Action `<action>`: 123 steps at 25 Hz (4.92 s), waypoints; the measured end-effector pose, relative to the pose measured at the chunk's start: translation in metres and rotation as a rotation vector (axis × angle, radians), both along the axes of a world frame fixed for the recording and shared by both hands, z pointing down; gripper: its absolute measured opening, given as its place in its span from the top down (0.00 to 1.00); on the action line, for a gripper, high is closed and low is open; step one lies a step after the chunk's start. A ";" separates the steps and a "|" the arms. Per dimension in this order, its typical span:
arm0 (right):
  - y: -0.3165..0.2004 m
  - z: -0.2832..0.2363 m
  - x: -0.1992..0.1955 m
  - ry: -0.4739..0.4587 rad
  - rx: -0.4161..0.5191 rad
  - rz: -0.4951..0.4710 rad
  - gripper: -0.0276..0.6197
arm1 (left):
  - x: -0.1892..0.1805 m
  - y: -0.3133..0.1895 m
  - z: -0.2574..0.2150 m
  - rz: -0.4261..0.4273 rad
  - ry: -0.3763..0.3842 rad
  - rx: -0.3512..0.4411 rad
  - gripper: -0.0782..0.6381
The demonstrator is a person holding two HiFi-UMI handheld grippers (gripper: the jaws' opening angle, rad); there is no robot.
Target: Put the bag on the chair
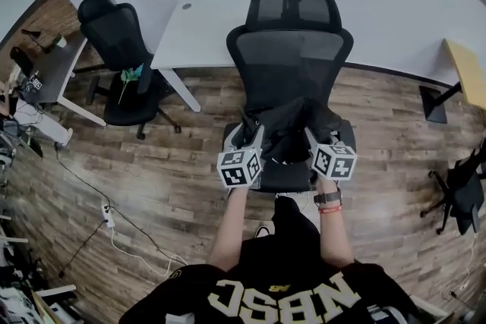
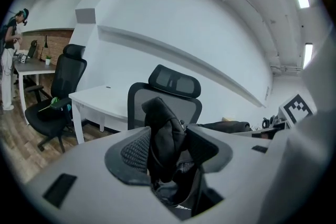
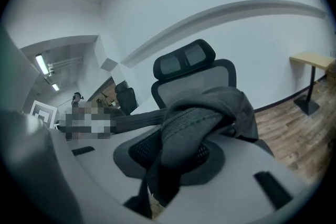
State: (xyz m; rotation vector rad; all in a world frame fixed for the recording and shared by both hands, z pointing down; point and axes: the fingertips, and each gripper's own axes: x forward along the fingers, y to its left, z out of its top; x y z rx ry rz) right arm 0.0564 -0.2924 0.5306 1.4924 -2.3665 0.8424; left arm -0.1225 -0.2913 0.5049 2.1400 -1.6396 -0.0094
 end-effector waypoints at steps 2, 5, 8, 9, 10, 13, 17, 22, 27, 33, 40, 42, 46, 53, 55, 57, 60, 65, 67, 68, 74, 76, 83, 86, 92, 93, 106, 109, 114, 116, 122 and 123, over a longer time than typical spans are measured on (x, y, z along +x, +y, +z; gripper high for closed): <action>-0.014 0.016 0.002 -0.002 -0.036 0.005 0.81 | 0.003 -0.015 0.014 0.015 -0.010 -0.029 0.59; -0.034 0.040 0.004 -0.007 -0.087 0.013 0.79 | 0.010 -0.037 0.035 0.037 -0.028 -0.073 0.59; -0.049 0.064 0.006 -0.006 -0.134 0.014 0.77 | 0.015 -0.054 0.057 0.040 -0.029 -0.120 0.59; -0.053 0.073 0.007 -0.004 -0.149 0.014 0.77 | 0.016 -0.059 0.065 0.039 -0.029 -0.136 0.59; -0.057 0.081 0.008 -0.004 -0.163 0.015 0.77 | 0.017 -0.064 0.072 0.037 -0.028 -0.151 0.59; -0.067 0.104 0.015 -0.011 -0.202 0.028 0.77 | 0.023 -0.073 0.096 0.036 -0.030 -0.200 0.59; -0.080 0.132 0.021 -0.024 -0.252 0.037 0.77 | 0.028 -0.082 0.127 0.027 -0.031 -0.267 0.58; -0.093 0.171 0.027 -0.018 -0.310 0.022 0.78 | 0.029 -0.091 0.166 0.006 -0.023 -0.340 0.58; -0.100 0.213 0.030 -0.002 -0.372 0.011 0.78 | 0.030 -0.100 0.207 0.001 -0.032 -0.414 0.58; -0.110 0.258 0.029 0.012 -0.421 -0.002 0.78 | 0.020 -0.113 0.259 -0.026 -0.040 -0.499 0.56; -0.122 0.315 0.027 0.045 -0.471 -0.028 0.77 | 0.014 -0.124 0.320 -0.056 -0.058 -0.589 0.54; -0.125 0.331 0.027 0.056 -0.492 -0.037 0.77 | 0.013 -0.126 0.336 -0.061 -0.063 -0.609 0.54; -0.129 0.361 0.030 0.108 -0.523 -0.077 0.77 | 0.008 -0.132 0.367 -0.074 -0.095 -0.629 0.53; -0.136 0.397 0.050 0.163 -0.554 -0.090 0.73 | -0.002 -0.161 0.392 -0.081 -0.094 -0.612 0.52; -0.133 0.408 0.059 0.163 -0.579 -0.082 0.70 | -0.003 -0.169 0.397 -0.084 -0.078 -0.612 0.52; -0.128 0.420 0.065 0.162 -0.600 -0.083 0.68 | -0.003 -0.175 0.404 -0.084 -0.068 -0.612 0.51; -0.130 0.422 0.072 0.161 -0.609 -0.067 0.66 | 0.000 -0.186 0.414 -0.062 -0.057 -0.612 0.49; -0.118 0.421 0.071 0.117 -0.622 -0.048 0.48 | -0.002 -0.179 0.417 -0.040 -0.050 -0.639 0.35; -0.109 0.421 0.074 0.131 -0.631 -0.040 0.41 | -0.005 -0.171 0.414 -0.061 -0.041 -0.649 0.35; -0.106 0.420 0.078 0.142 -0.636 -0.032 0.40 | -0.006 -0.167 0.411 -0.068 -0.039 -0.652 0.35; -0.084 0.397 0.094 0.136 -0.626 0.046 0.38 | 0.000 -0.139 0.383 -0.045 -0.058 -0.631 0.35; -0.077 0.380 0.094 0.133 -0.596 0.049 0.38 | 0.007 -0.129 0.368 -0.028 -0.064 -0.607 0.35; -0.054 0.302 0.066 0.088 -0.448 -0.010 0.42 | 0.031 -0.093 0.297 0.026 -0.061 -0.500 0.35; -0.051 0.267 0.052 0.045 -0.377 -0.006 0.43 | 0.038 -0.081 0.260 0.048 -0.073 -0.432 0.35; -0.046 0.158 0.018 0.010 -0.184 0.019 0.44 | 0.023 -0.053 0.172 0.015 -0.087 -0.280 0.35; -0.044 0.144 0.012 0.011 -0.153 0.009 0.44 | 0.020 -0.048 0.157 0.016 -0.092 -0.258 0.35; -0.004 -0.013 -0.020 0.039 0.180 -0.020 0.62 | -0.014 0.015 -0.013 -0.030 -0.132 0.067 0.41; 0.010 -0.044 -0.024 0.055 0.250 -0.038 0.66 | -0.017 0.028 -0.040 -0.042 -0.163 0.123 0.47; 0.029 -0.079 -0.027 0.092 0.342 -0.057 0.75 | -0.014 0.047 -0.069 -0.044 -0.170 0.194 0.58; 0.035 -0.090 -0.026 0.089 0.361 -0.051 0.79 | -0.012 0.053 -0.080 -0.051 -0.178 0.221 0.64; 0.049 -0.110 -0.021 0.090 0.408 -0.033 0.87 | -0.014 0.068 -0.097 -0.081 -0.192 0.277 0.76; 0.050 -0.112 -0.020 0.094 0.414 -0.030 0.89 | -0.013 0.070 -0.098 -0.080 -0.194 0.281 0.77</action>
